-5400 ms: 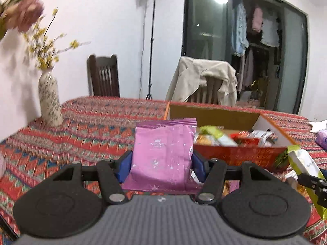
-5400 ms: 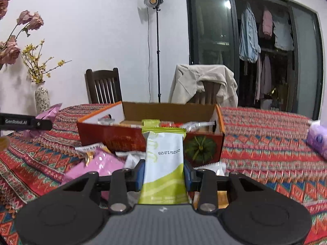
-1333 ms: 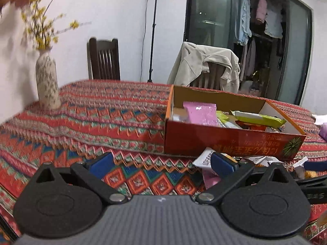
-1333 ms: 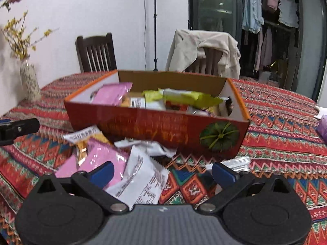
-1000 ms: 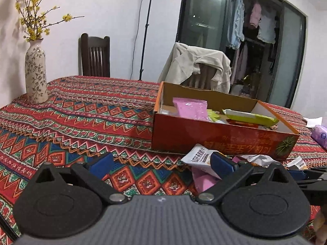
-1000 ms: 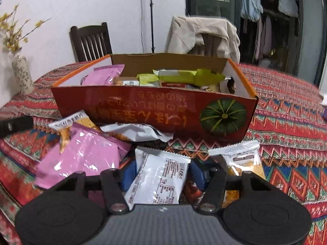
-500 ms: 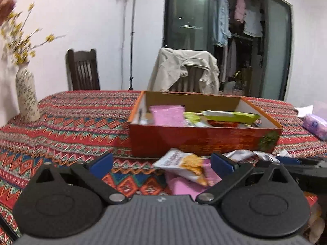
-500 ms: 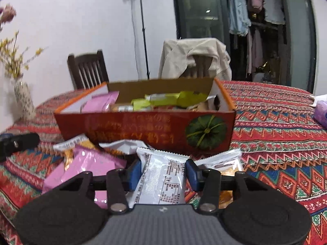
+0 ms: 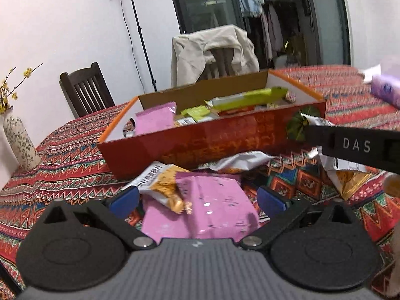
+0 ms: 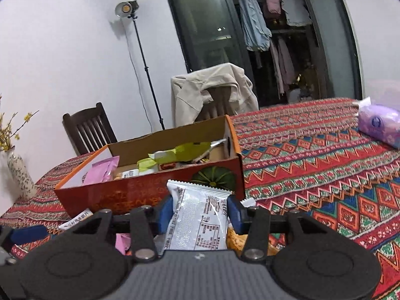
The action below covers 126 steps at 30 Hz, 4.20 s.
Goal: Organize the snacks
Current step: 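Grasp a white printed packet with the right gripper while the left grasps a pink packet, then carry the white packet and pink packet over the orange box, then open both grippers to drop the packets into the box, then move both grippers back to the snack pile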
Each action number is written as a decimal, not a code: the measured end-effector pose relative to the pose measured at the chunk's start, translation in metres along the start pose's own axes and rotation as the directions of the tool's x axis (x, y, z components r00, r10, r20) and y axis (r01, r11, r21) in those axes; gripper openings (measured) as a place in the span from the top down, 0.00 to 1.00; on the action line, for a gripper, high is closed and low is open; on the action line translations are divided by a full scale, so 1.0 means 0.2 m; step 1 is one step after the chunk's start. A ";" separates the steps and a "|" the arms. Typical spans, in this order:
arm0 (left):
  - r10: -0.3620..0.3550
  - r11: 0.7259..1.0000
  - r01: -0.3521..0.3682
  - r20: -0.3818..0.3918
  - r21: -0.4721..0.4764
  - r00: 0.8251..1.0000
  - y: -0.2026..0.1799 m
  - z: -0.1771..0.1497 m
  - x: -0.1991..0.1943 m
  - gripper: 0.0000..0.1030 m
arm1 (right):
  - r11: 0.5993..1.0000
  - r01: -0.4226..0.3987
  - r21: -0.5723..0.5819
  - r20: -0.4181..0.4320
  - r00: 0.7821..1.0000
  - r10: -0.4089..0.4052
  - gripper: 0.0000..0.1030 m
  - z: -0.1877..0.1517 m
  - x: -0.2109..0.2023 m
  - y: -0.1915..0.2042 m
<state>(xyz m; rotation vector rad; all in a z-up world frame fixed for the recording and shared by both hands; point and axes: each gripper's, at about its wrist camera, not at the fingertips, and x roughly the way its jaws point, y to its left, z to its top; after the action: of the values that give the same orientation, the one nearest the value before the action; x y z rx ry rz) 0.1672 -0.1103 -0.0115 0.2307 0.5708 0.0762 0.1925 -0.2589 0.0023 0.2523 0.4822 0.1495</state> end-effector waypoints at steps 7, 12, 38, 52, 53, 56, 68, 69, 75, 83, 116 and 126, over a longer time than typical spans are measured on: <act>0.046 0.999 -0.048 -0.071 -0.019 0.996 -0.07 -0.01 0.08 0.07 | 0.998 -0.054 0.023 -0.029 0.998 0.055 0.55 0.00 0.01 -0.03; 0.056 0.998 -0.058 -0.082 -0.024 0.995 -0.08 -0.03 0.09 0.32 | 0.997 -0.082 0.012 -0.034 0.996 0.082 0.55 -0.01 0.01 -0.01; -0.071 0.978 0.090 0.103 -0.187 0.992 0.25 -0.01 -0.24 0.40 | 0.987 -0.143 -0.074 0.023 0.989 0.145 0.55 -0.02 -0.04 0.09; -0.096 0.966 0.138 0.194 -0.217 0.976 0.44 0.19 -0.20 0.40 | 0.985 -0.061 -0.161 0.092 0.993 0.076 0.55 0.17 -0.08 0.24; -0.096 0.965 0.138 0.193 -0.221 0.977 0.45 0.20 -0.18 0.40 | 0.985 -0.055 -0.165 0.095 0.993 0.072 0.55 0.19 -0.07 0.25; -0.095 0.963 0.140 0.198 -0.230 0.976 0.50 0.27 -0.15 0.40 | 0.984 -0.049 -0.169 0.092 0.994 0.065 0.55 0.25 -0.02 0.28; -0.087 0.951 0.135 0.180 -0.277 0.980 0.60 0.50 0.12 0.40 | 0.978 -0.024 -0.206 0.093 0.995 0.044 0.55 0.44 0.20 0.46; -0.087 0.949 0.135 0.177 -0.283 0.980 0.61 0.51 0.15 0.40 | 0.978 -0.023 -0.207 0.091 0.995 0.043 0.55 0.45 0.23 0.47; -0.066 0.931 0.125 0.178 -0.344 0.982 0.63 0.54 0.33 0.40 | 0.977 0.001 -0.212 0.094 0.995 0.020 0.55 0.45 0.38 0.51; -0.083 0.922 0.141 0.170 -0.360 0.982 0.67 0.47 0.49 0.40 | 0.970 -0.018 -0.240 0.130 0.990 0.050 0.55 0.39 0.50 0.44; -0.064 0.925 0.137 0.211 -0.354 0.975 0.64 0.41 0.43 0.00 | 0.978 0.009 -0.206 0.064 0.998 0.004 0.00 0.35 0.51 0.38; -0.037 0.924 0.128 0.249 -0.360 0.968 0.66 0.45 0.34 0.00 | 0.978 -0.018 -0.210 0.083 0.996 0.036 0.00 0.41 0.41 0.40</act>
<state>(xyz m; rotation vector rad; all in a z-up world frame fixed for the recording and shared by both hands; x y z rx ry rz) 0.2722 0.0091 0.0566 -0.1570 0.3157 0.0728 0.2968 -0.1816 0.0578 0.0593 0.3739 0.2136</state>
